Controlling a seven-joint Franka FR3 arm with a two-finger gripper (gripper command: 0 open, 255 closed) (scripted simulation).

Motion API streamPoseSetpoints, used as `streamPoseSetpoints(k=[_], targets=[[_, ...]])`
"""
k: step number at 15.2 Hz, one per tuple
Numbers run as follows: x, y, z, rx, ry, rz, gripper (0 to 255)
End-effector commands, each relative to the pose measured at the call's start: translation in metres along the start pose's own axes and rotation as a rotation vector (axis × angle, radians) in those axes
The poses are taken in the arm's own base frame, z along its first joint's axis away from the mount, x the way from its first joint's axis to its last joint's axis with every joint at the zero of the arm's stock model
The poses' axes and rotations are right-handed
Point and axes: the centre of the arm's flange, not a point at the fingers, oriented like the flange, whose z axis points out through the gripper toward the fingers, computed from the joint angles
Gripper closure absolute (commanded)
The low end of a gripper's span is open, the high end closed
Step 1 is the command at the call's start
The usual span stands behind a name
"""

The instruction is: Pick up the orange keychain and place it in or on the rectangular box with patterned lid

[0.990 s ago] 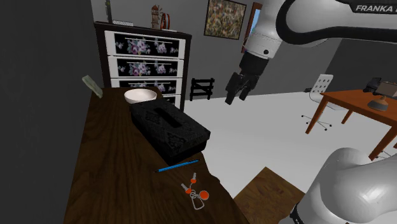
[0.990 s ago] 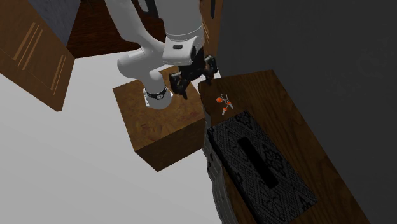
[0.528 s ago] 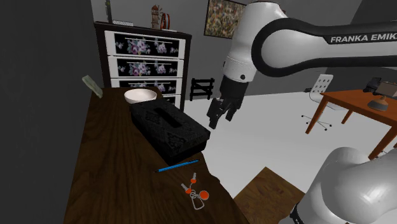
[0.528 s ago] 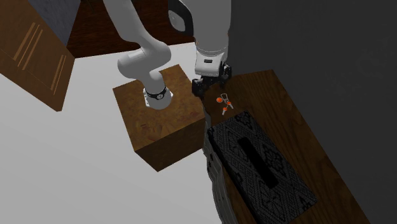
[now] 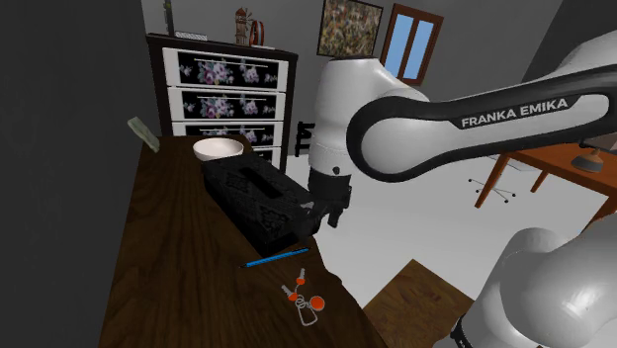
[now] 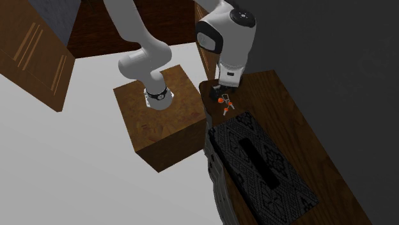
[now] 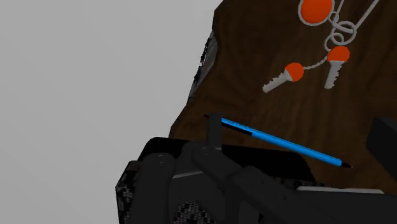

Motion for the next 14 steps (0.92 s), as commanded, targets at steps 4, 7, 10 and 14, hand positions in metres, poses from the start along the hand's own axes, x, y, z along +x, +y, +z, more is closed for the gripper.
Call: streamPoseSetpoints(k=[4, 7, 10, 14], targets=[[-0.001, -0.049, 0.047, -0.026, -0.053, -0.003, 0], [-0.003, -0.077, 0.077, -0.042, -0.085, -0.006, 0], [-0.004, -0.077, 0.087, -0.042, -0.085, -0.006, 0], [-0.006, -0.076, 0.108, -0.042, -0.085, -0.006, 0]])
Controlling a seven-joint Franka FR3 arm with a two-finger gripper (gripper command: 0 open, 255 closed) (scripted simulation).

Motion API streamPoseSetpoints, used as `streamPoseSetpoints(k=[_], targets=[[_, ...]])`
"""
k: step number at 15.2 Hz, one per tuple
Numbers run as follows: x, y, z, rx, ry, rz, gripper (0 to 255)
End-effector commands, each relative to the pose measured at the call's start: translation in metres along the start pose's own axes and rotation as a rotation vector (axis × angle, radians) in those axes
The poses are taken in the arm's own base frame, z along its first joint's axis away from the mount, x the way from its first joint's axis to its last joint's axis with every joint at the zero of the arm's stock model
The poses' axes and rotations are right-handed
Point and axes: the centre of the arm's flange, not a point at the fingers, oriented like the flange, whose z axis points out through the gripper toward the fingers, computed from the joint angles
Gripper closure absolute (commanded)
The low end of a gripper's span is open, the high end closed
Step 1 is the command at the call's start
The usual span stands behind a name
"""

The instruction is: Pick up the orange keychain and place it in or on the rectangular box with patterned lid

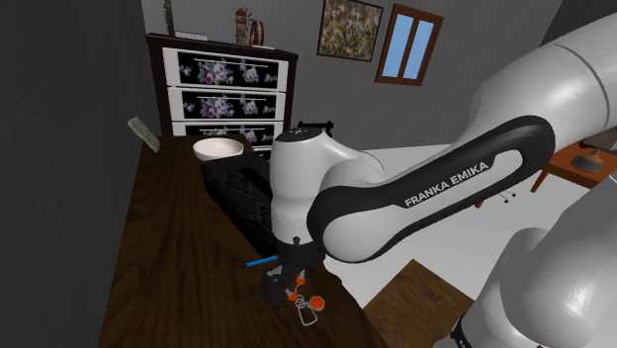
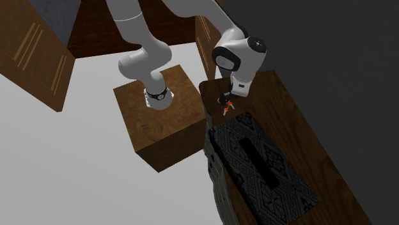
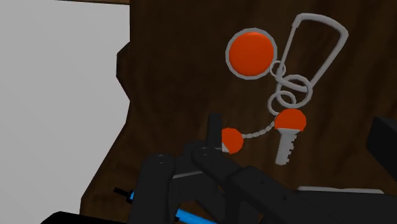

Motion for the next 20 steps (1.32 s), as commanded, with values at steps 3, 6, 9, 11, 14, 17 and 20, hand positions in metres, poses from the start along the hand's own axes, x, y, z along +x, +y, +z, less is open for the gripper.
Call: streamPoseSetpoints(k=[3, 6, 9, 11, 14, 17, 20], targets=[[-0.0002, 0.0, 0.0138, 0.0, 0.0, 0.0, 0], [-0.0002, -0.0001, 0.0138, 0.0, 0.0, 0.0, 0], [-0.0002, -0.0001, 0.0137, 0.0, 0.0, 0.0, 0], [-0.0002, -0.0001, 0.0137, 0.0, 0.0, 0.0, 255], [-0.0027, -0.0006, 0.0159, 0.0, 0.0, 0.0, 255], [-0.001, -0.0028, 0.0117, 0.0, 0.0, -0.001, 255], [-0.0006, 0.0002, 0.0085, 0.0, 0.0, 0.0, 255]])
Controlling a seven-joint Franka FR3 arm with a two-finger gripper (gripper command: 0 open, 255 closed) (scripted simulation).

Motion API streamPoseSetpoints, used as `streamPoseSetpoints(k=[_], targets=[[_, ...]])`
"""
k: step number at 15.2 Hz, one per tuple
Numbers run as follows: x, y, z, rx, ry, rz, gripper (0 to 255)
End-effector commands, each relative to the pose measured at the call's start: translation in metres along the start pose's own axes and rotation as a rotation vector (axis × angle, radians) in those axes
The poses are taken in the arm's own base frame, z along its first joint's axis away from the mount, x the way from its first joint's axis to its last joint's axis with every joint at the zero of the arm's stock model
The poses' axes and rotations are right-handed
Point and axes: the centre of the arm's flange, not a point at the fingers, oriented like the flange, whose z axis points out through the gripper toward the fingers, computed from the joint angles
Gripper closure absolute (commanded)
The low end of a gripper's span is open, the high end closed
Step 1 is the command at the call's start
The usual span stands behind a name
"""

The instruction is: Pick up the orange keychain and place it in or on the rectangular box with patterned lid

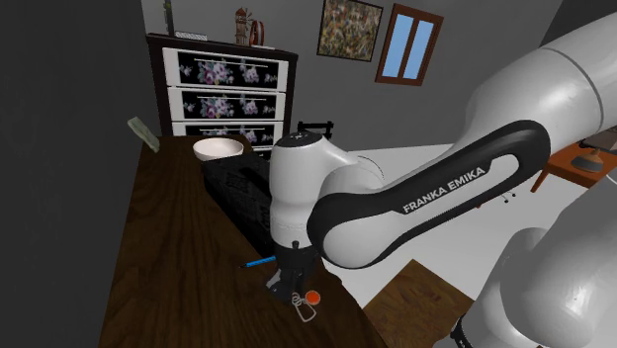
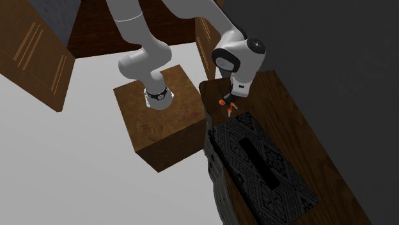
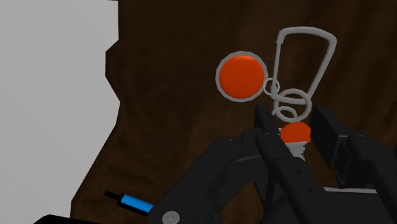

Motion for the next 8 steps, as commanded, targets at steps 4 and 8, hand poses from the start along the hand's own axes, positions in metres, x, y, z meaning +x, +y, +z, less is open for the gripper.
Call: streamPoseSetpoints(k=[4, 8], targets=[[-0.002, 0.004, -0.019, -0.008, -0.011, 0.004, 255], [-0.004, 0.005, -0.04, -0.008, -0.011, 0.004, 255]])
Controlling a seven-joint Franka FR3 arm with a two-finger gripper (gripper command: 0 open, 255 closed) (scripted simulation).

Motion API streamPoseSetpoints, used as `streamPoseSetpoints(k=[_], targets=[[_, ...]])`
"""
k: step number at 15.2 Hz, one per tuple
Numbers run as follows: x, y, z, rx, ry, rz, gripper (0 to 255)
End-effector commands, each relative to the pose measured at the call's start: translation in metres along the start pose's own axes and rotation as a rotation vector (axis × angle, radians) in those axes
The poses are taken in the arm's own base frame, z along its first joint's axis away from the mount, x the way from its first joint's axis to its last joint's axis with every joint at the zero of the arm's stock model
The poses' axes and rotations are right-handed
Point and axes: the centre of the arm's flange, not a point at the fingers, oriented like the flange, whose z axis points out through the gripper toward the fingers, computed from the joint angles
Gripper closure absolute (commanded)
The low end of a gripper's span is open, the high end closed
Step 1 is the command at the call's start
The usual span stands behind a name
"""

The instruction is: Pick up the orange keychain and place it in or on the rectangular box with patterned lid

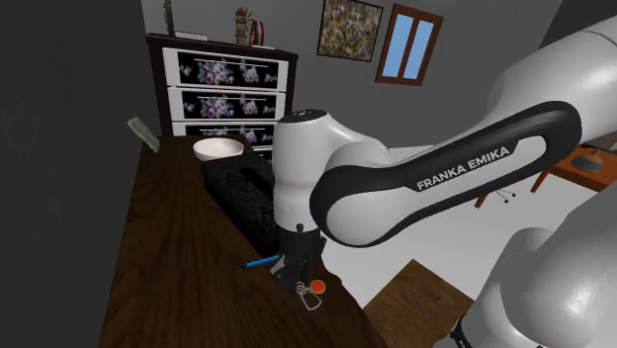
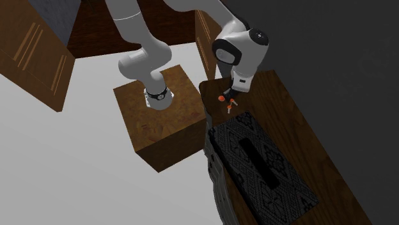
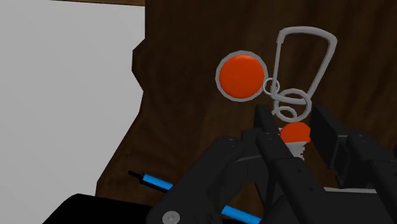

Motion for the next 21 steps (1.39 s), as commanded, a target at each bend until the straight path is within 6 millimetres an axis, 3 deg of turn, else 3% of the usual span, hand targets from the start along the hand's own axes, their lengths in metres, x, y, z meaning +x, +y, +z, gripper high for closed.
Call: streamPoseSetpoints(k=[1, 21], targets=[[-0.001, 0.0, -0.012, 0.0, 0.0, 0.0, 255], [-0.009, 0.006, -0.117, 0.0, 0.0, 0.0, 255]])
